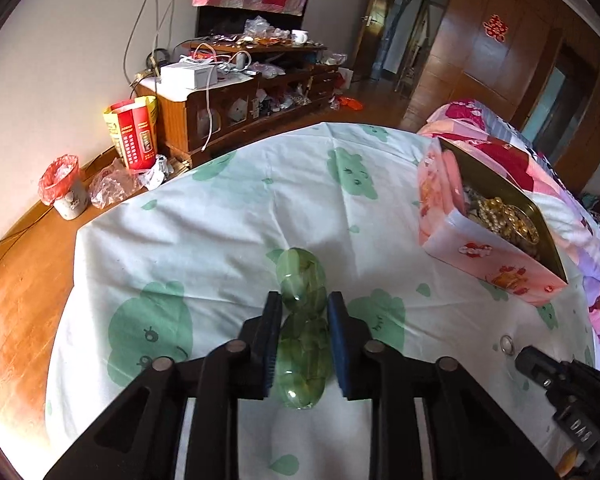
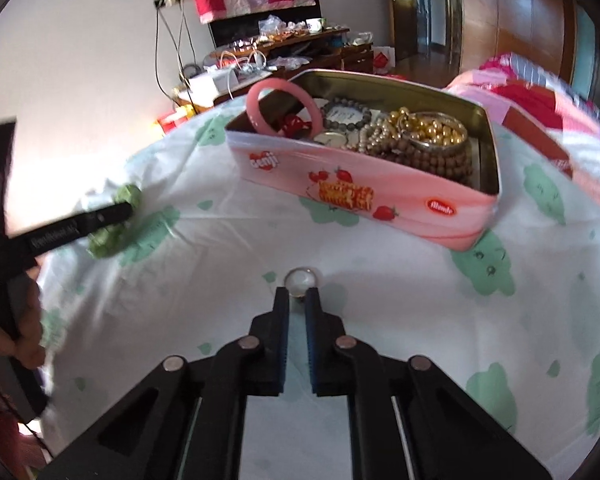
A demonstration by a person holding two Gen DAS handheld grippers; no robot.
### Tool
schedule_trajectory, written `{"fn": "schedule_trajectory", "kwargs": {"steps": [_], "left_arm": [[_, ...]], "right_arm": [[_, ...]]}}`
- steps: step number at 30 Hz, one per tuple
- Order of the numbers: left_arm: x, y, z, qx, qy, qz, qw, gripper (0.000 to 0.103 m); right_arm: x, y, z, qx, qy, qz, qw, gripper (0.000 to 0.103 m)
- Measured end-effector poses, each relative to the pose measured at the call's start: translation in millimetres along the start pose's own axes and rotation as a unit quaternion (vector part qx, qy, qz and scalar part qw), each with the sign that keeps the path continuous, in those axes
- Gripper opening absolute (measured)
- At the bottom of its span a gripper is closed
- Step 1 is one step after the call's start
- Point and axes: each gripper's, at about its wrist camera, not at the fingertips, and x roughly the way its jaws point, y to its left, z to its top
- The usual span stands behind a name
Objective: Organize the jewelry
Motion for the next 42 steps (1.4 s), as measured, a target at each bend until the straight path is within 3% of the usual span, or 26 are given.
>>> {"fn": "schedule_trajectory", "kwargs": {"steps": [2,7,13,17,19,25,27,29,30,31,34,37,41,42], "left_arm": [[-2.1,-2.8,-2.6,0.007,-0.001,-0.002,1.0,0.019],[-13.7,-7.5,-7.2,0.011,-0.021,-0.02,0.9995,0.018],[-25.7,-15.7,-11.4,0.018,-0.04,-0.031,0.9985,0.014],[-38.6,-23.3,-12.1,0.028,-0.053,-0.038,0.9975,0.012],[-42.2,-26.5,-11.7,0.036,-0.056,-0.041,0.9969,0.012],[-35.3,-25.2,-10.4,0.037,-0.039,-0.032,0.998,0.012],[-29.9,-20.7,-10.9,0.027,-0.021,-0.041,0.9986,0.016],[-25.8,-20.6,-13.0,0.021,-0.001,-0.047,0.9987,0.036],[-23.3,-20.9,-13.6,0.019,0.008,-0.044,0.9988,0.056],[-22.1,-21.9,-14.8,0.019,0.01,-0.04,0.999,0.068],[-21.3,-25.9,-15.9,0.021,-0.001,-0.048,0.9986,0.071],[-10.8,-36.3,-14.8,0.037,0.018,-0.045,0.9981,0.072],[5.4,-45.8,-16.4,0.058,0.045,0.001,0.9973,0.072],[5.5,-48.9,-17.1,0.062,0.036,0.011,0.9974,0.072]], "right_arm": [[-7.7,-7.0,-0.9,0.024,-0.014,0.023,0.999,0.011],[-19.8,-12.6,-1.6,0.04,-0.029,0.035,0.998,0.011],[-19.9,-0.7,3.1,0.001,-0.034,0.016,0.999,0.013],[-3.8,8.8,8.3,-0.037,-0.018,-0.021,0.999,0.054],[2.2,12.8,8.3,-0.057,-0.016,-0.035,0.998,0.055],[19.0,19.8,8.8,-0.09,0.005,-0.06,0.994,0.046],[17.8,20.8,7.2,-0.091,0.006,-0.058,0.994,0.037],[15.6,20.0,5.9,-0.085,0.008,-0.053,0.995,0.023],[14.4,17.9,5.2,-0.079,0.008,-0.053,0.995,0.019],[12.9,14.1,4.8,-0.07,0.007,-0.047,0.996,0.018],[9.4,5.4,3.7,-0.046,0.005,-0.026,0.999,0.012],[1.3,-1.5,2.2,-0.025,-0.007,-0.005,1.0,0.012],[-9.2,-4.5,2.0,-0.014,-0.021,0.008,1.0,0.012],[-10.1,-4.5,1.8,-0.015,-0.022,0.006,1.0,0.012]]}}
